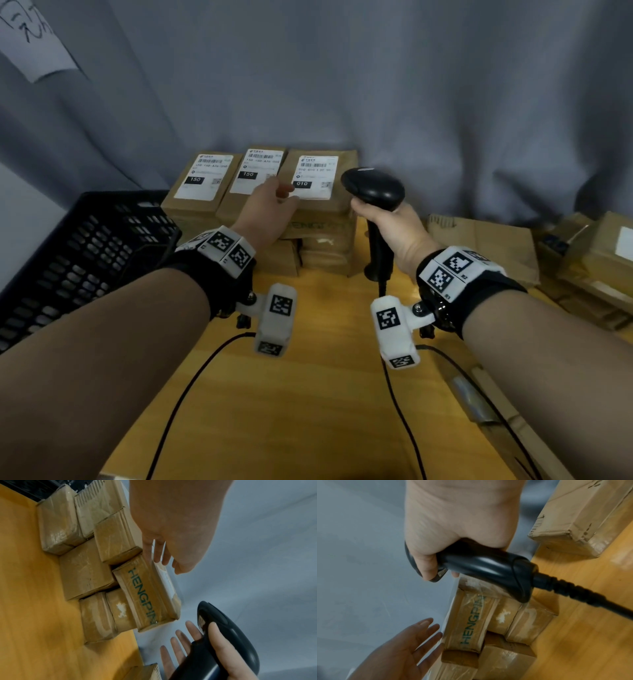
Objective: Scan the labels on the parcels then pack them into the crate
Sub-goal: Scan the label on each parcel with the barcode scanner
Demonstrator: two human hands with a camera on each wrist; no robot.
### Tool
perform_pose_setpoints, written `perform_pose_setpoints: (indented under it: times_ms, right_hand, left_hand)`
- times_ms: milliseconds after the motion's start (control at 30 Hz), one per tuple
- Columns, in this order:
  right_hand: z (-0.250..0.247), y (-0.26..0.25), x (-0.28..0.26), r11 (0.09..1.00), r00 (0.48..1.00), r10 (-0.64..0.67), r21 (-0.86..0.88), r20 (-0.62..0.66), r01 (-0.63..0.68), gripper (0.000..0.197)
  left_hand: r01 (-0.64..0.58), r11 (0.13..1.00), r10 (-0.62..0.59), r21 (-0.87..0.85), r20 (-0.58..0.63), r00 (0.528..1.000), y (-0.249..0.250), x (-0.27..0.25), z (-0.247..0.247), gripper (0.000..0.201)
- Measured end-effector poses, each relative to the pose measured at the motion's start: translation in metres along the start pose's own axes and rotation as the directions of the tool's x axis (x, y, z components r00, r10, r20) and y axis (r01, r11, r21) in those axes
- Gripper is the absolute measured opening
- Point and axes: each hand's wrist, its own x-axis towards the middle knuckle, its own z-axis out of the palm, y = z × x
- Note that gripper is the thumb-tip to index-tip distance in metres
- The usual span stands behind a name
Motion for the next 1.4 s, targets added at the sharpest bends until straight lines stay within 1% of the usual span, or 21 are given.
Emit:
perform_pose_setpoints:
  times_ms: [67, 133, 233, 300, 467, 533, 600, 700, 767, 833, 900, 933, 1000, 1067, 1133, 1200, 1267, 1333, 1400]
  right_hand:
    - [-0.015, 0.001, -0.006, 0.998, 0.999, 0.034, 0.053, -0.004, -0.033, 0.026]
    - [-0.035, 0.004, -0.015, 0.994, 0.996, 0.094, 0.061, 0.007, -0.094, 0.025]
    - [-0.064, 0.008, -0.033, 0.960, 0.960, 0.278, -0.021, 0.018, -0.278, 0.018]
    - [-0.086, 0.013, -0.048, 0.938, 0.940, 0.342, -0.063, 0.001, -0.341, 0.017]
    - [-0.150, 0.024, -0.095, 0.936, 0.943, 0.324, -0.115, -0.081, -0.332, 0.020]
    - [-0.182, 0.029, -0.114, 0.929, 0.937, 0.334, -0.136, -0.100, -0.345, 0.022]
    - [-0.213, 0.033, -0.132, 0.920, 0.932, 0.336, -0.166, -0.135, -0.355, 0.021]
    - [-0.254, 0.045, -0.154, 0.909, 0.919, 0.334, -0.186, -0.209, -0.372, 0.017]
    - [-0.275, 0.057, -0.164, 0.905, 0.905, 0.335, -0.179, -0.262, -0.387, 0.015]
    - [-0.290, 0.075, -0.173, 0.902, 0.895, 0.344, -0.165, -0.284, -0.399, 0.014]
    - [-0.299, 0.095, -0.176, 0.895, 0.894, 0.360, -0.173, -0.265, -0.412, 0.020]
    - [-0.301, 0.105, -0.178, 0.892, 0.897, 0.363, -0.184, -0.252, -0.413, 0.022]
    - [-0.300, 0.123, -0.178, 0.886, 0.902, 0.358, -0.217, -0.242, -0.410, 0.026]
    - [-0.296, 0.138, -0.174, 0.893, 0.914, 0.322, -0.241, -0.247, -0.380, 0.029]
    - [-0.293, 0.147, -0.168, 0.908, 0.924, 0.266, -0.250, -0.273, -0.336, 0.032]
    - [-0.292, 0.153, -0.160, 0.923, 0.926, 0.221, -0.242, -0.305, -0.300, 0.032]
    - [-0.292, 0.158, -0.155, 0.936, 0.923, 0.190, -0.222, -0.334, -0.273, 0.029]
    - [-0.294, 0.160, -0.152, 0.944, 0.919, 0.177, -0.204, -0.352, -0.260, 0.030]
    - [-0.296, 0.157, -0.151, 0.947, 0.927, 0.176, -0.200, -0.332, -0.251, 0.028]
  left_hand:
    - [-0.021, 1.000, 0.021, -0.012, 0.010, 1.000, 0.008, -0.006, 0.008, 0.035]
    - [-0.045, 0.999, 0.046, -0.030, 0.028, 0.999, 0.017, -0.015, 0.019, 0.034]
    - [-0.076, 0.995, 0.081, -0.061, 0.080, 0.993, 0.033, -0.030, 0.042, 0.031]
    - [-0.082, 0.994, 0.090, -0.076, 0.112, 0.990, 0.043, -0.044, 0.063, 0.031]
    - [-0.030, 0.990, 0.057, -0.136, 0.196, 0.979, 0.065, -0.094, 0.121, 0.029]
    - [-0.010, 0.992, 0.041, -0.122, 0.254, 0.966, 0.077, -0.117, 0.146, 0.029]
    - [-0.003, 0.995, 0.037, -0.104, 0.326, 0.945, 0.089, -0.139, 0.171, 0.031]
    - [0.011, 0.998, 0.014, -0.058, 0.422, 0.906, 0.098, -0.165, 0.206, 0.043]
    - [0.035, 0.999, -0.026, -0.011, 0.478, 0.878, 0.096, -0.179, 0.226, 0.052]
    - [0.056, 0.998, -0.067, 0.036, 0.518, 0.853, 0.090, -0.192, 0.244, 0.066]
    - [0.058, 0.993, -0.105, 0.104, 0.534, 0.839, 0.081, -0.203, 0.257, 0.081]
    - [0.038, 0.990, -0.108, 0.139, 0.535, 0.838, 0.077, -0.207, 0.263, 0.088]
    - [-0.033, 0.980, -0.078, 0.197, 0.529, 0.845, 0.071, -0.215, 0.274, 0.100]
    - [-0.117, 0.955, -0.042, 0.271, 0.517, 0.855, 0.069, -0.218, 0.283, 0.106]
    - [-0.182, 0.924, -0.018, 0.337, 0.513, 0.858, 0.071, -0.217, 0.288, 0.106]
    - [-0.222, 0.897, -0.003, 0.383, 0.507, 0.862, 0.074, -0.213, 0.291, 0.102]
    - [-0.237, 0.878, -0.006, 0.417, 0.504, 0.864, 0.077, -0.212, 0.293, 0.098]
    - [-0.241, 0.864, -0.019, 0.442, 0.507, 0.862, 0.078, -0.211, 0.295, 0.091]
    - [-0.231, 0.869, -0.022, 0.438, 0.500, 0.866, 0.079, -0.210, 0.292, 0.085]
